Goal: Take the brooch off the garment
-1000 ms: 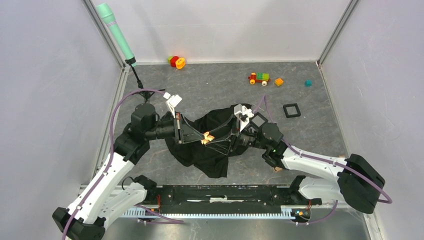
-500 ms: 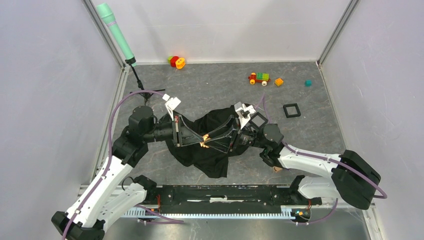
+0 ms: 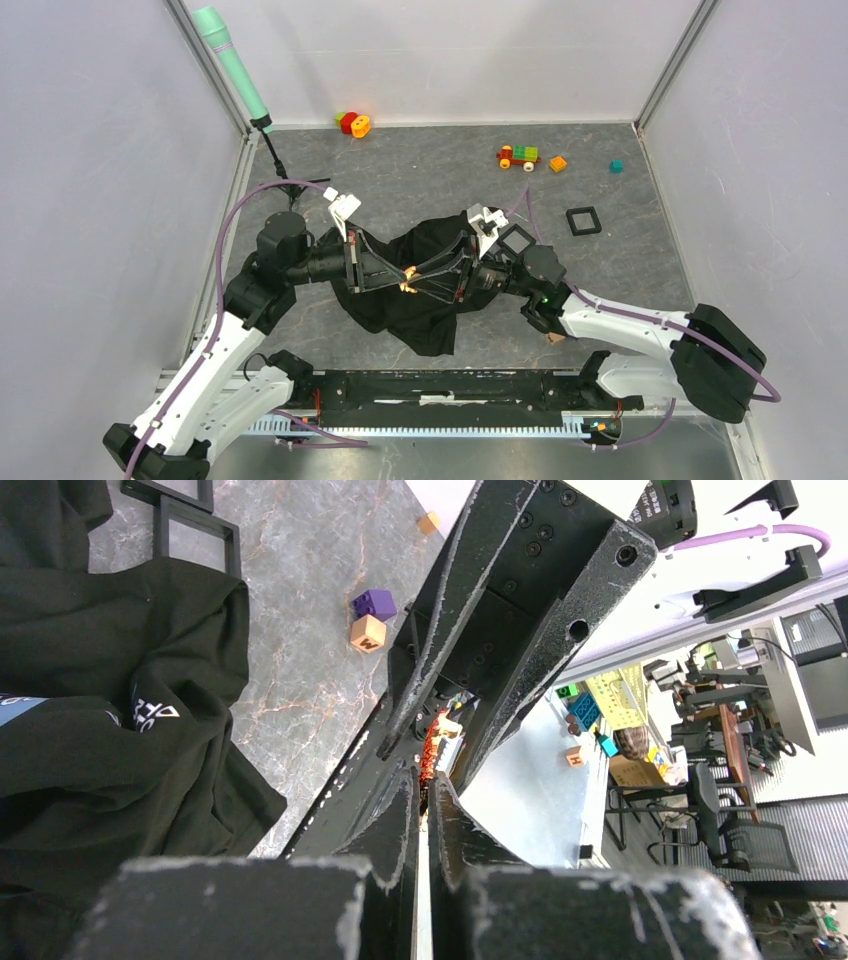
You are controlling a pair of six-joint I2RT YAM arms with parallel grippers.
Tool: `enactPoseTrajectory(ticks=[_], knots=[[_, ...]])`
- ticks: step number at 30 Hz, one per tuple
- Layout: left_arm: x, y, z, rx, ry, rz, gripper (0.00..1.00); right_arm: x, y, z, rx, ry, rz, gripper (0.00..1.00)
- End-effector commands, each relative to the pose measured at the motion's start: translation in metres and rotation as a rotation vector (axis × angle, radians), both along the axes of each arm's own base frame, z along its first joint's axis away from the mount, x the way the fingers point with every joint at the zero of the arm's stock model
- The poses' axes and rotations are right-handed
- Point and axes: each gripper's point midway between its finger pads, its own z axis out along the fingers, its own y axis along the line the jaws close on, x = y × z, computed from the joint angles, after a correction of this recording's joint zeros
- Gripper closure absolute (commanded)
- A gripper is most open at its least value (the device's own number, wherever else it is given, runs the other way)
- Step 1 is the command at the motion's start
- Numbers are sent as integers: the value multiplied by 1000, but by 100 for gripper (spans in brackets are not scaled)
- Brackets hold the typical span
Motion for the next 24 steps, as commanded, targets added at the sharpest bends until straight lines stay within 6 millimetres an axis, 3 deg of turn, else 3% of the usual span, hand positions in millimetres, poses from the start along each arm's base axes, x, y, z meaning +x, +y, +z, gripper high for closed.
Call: enactPoseTrajectory(ticks=[1,5,12,24], knots=[[-2,0,9,-20,-70,-24,98,13,-3,12,5,-30,-81,65],[-2,0,9,-21,-71,-23,98,18,-3,7,-20,-17,-104,71],[-2,-1,10,-27,-74,-28,98,13,1,10,-19,-27,-64,69],[-5,0,12,-30,-83,-35,98,14,3,9,-12,-6,-61,81]])
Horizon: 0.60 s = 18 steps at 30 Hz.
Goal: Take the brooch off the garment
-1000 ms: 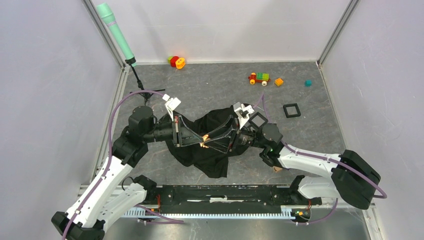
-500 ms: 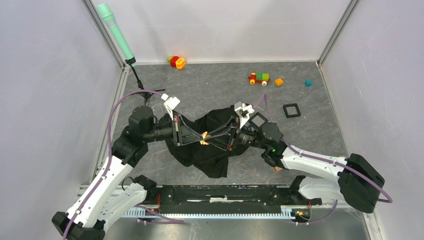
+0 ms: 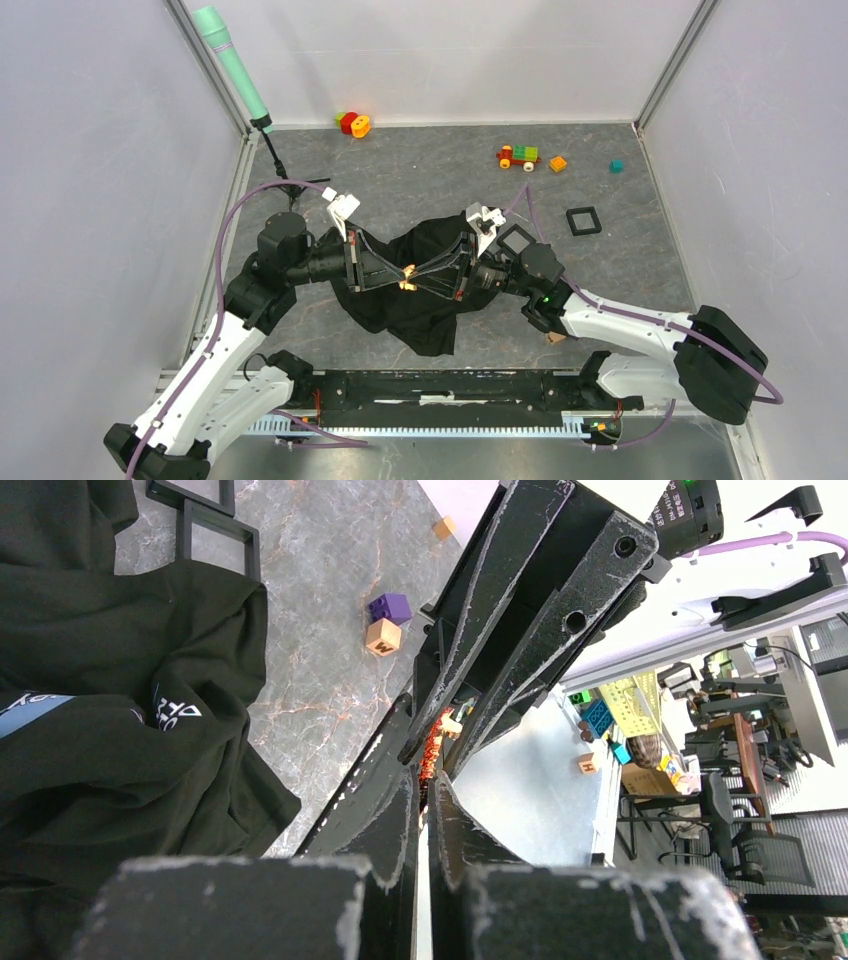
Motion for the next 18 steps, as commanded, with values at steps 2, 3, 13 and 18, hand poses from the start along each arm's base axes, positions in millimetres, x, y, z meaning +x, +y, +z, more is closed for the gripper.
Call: enactPoseTrajectory(ticks=[2,3,13,18], knots=[[-11,-2,17,-43,-81,-63,98,8,3,14,24,-17,-29,82],[-11,-1,17,-43,-84,-62,98,9,3,14,23,-16,-33,82],[10,12,1,68,-89,87,98,12,-9,13,31,-40,-92,50],[27,32,-27,225,-89,197,98,19,-17,-7,-29,-46,-152,27]])
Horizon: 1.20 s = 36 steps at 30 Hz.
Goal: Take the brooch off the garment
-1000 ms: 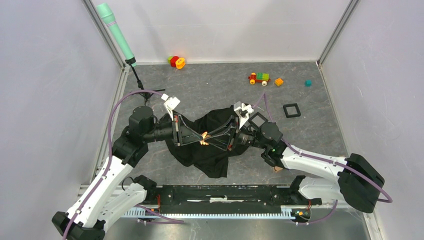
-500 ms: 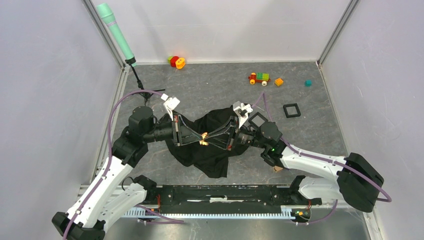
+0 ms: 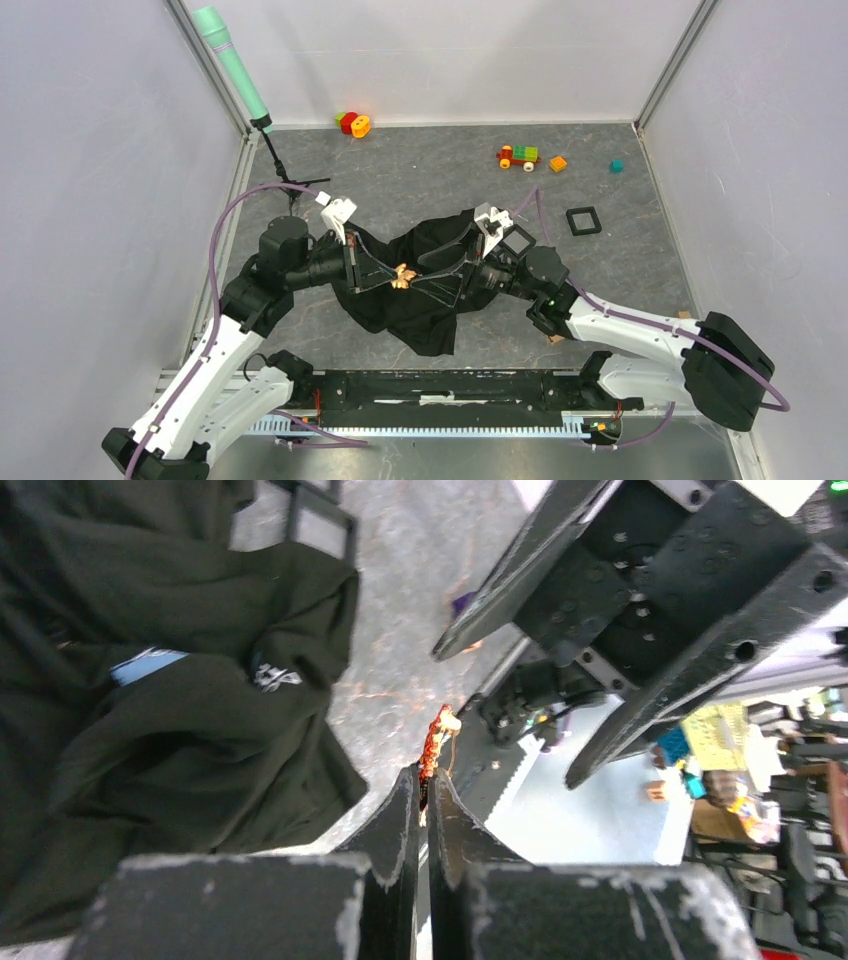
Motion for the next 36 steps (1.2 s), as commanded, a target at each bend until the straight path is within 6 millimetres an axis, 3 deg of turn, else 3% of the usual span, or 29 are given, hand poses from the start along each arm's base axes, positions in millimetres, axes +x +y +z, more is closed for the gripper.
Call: enactPoseTrajectory(ticks=[1,4,7,11,14,18,21,22,24,26,29,32,33,34,36], knots=[[19,23,-15,168,-63,119,98,15,-12,-15,-73,-38,-108,26],[21,31,-27,228,-45,142,98,36,-23,-61,-298,-14,-220,22],[13,22,-37,203,8,89,98,43,-40,-98,-460,-3,-286,23],[10,10,-75,235,128,59,98,54,-69,-131,-607,10,-400,23],[11,-3,-99,239,175,68,98,69,-93,-152,-725,65,-510,29],[25,-10,-134,266,250,148,98,80,-101,-172,-758,134,-531,33],[44,-15,-163,268,314,247,98,91,-107,-186,-790,188,-569,34],[63,-14,-180,269,322,339,98,102,-116,-189,-779,232,-600,32],[85,10,-199,330,324,509,98,114,-132,-188,-767,264,-645,18],[107,50,-213,371,333,705,98,124,-156,-185,-767,291,-739,3],[132,116,-224,339,391,988,98,131,-184,-179,-776,304,-866,2],[146,167,-220,344,357,1232,98,133,-192,-181,-810,314,-893,2],[148,183,-216,370,331,1315,98,130,-197,-190,-847,352,-892,2],[151,191,-211,387,296,1352,98,130,-199,-194,-855,373,-882,2],[164,188,-195,401,222,1305,98,128,-198,-202,-841,414,-833,2]])
